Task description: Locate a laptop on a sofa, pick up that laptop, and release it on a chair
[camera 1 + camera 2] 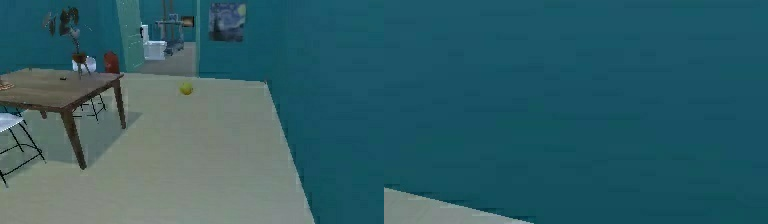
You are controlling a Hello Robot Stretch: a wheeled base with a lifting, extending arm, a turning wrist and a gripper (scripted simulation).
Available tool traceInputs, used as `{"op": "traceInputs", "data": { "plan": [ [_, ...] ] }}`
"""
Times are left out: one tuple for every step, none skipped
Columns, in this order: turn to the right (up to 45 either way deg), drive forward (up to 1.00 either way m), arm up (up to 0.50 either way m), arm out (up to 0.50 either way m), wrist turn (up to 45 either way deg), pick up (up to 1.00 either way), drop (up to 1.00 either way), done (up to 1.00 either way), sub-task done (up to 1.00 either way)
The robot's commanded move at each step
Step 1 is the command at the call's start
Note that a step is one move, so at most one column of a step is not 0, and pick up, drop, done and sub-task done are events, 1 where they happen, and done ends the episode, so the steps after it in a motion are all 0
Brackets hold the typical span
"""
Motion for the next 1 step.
{"op": "traceInputs", "data": {
  "plan": [
    [0.0, 1.0, 0.0, 0.0, 0.0, 0.0, 0.0, 0.0, 0.0]
  ]
}}
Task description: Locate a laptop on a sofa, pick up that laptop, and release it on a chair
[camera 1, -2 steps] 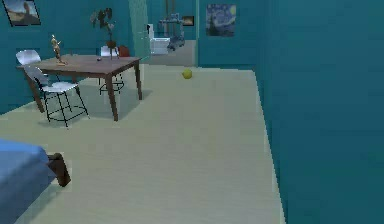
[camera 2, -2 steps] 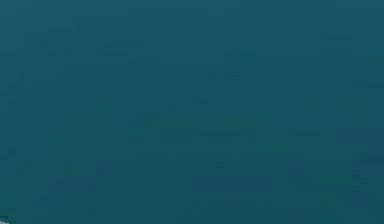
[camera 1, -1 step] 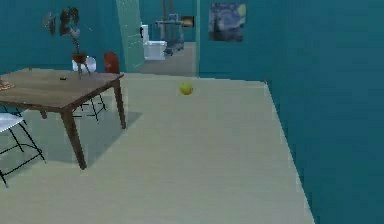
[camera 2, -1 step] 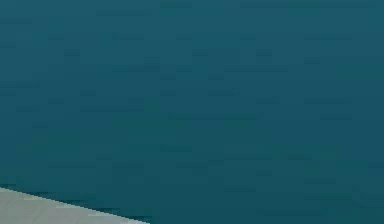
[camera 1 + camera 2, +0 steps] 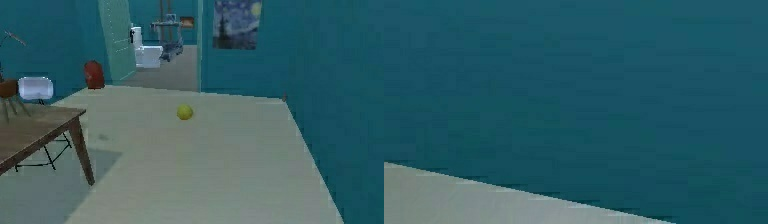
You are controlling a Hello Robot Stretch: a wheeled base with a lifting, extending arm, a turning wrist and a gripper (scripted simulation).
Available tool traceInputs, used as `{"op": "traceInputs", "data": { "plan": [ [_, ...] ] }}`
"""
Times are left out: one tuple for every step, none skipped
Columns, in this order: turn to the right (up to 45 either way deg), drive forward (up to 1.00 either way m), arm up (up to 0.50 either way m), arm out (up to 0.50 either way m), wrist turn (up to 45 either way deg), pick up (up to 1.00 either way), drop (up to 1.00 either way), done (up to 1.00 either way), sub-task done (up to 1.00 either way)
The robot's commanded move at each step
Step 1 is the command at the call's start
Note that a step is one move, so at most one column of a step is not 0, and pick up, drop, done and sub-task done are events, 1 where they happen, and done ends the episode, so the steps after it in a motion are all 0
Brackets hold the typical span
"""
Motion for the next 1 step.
{"op": "traceInputs", "data": {
  "plan": [
    [-3.0, 0.0, 0.0, 0.0, 0.0, 0.0, 0.0, 0.0, 0.0]
  ]
}}
